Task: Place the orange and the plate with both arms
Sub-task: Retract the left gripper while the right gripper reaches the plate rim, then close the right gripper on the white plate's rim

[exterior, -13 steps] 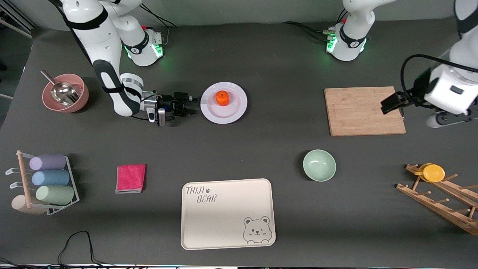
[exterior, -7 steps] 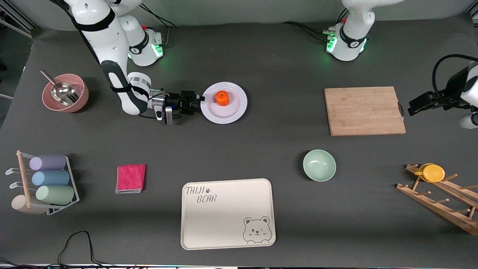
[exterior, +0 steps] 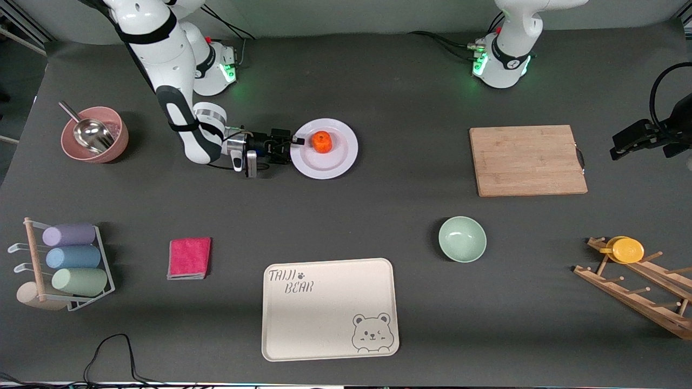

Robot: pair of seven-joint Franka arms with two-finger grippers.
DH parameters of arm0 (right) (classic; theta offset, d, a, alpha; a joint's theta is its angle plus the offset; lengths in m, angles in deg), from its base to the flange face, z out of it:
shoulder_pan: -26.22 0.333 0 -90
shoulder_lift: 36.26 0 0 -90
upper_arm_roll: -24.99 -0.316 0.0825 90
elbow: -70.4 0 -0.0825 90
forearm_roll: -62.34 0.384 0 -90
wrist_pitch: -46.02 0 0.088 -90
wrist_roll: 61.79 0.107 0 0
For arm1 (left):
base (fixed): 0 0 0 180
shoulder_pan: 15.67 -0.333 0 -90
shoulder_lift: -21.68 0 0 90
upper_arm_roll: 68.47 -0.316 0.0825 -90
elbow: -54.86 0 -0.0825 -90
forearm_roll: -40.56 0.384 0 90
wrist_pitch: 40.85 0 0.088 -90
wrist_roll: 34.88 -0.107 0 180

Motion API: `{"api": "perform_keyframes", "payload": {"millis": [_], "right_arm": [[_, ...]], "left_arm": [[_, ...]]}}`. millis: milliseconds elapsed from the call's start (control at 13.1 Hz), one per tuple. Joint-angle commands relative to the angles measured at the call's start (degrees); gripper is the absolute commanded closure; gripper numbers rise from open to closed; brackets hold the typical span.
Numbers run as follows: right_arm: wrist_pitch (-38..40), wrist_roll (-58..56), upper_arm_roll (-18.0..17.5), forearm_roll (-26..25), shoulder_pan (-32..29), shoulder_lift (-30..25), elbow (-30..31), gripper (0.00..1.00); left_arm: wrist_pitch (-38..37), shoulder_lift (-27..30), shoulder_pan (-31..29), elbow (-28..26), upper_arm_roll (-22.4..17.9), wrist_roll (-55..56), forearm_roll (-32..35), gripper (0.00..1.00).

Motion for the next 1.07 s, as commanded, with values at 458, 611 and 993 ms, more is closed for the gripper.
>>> {"api": "perform_keyframes", "payload": {"millis": [458,611,993], "right_arm": [[-0.4,-7.3,-0.1,2.0,1.1,2.2,-1.3,1.00],[-0.3,-4.0,-0.1,1.9,0.8,2.6,-1.3,1.00],[0.2,4.0,0.0,0.9,0.4,2.2,-1.3,1.00]], "left_arm": [[0.0,0.6,1.1,-0.4,-1.0,-4.4,-0.4,0.00],[0.2,0.6,0.2,-0.4,0.3,-4.4,-0.4,0.00],[-0.4,0.7,0.4,-0.4,0.3,-4.4,-0.4,0.00]]}}
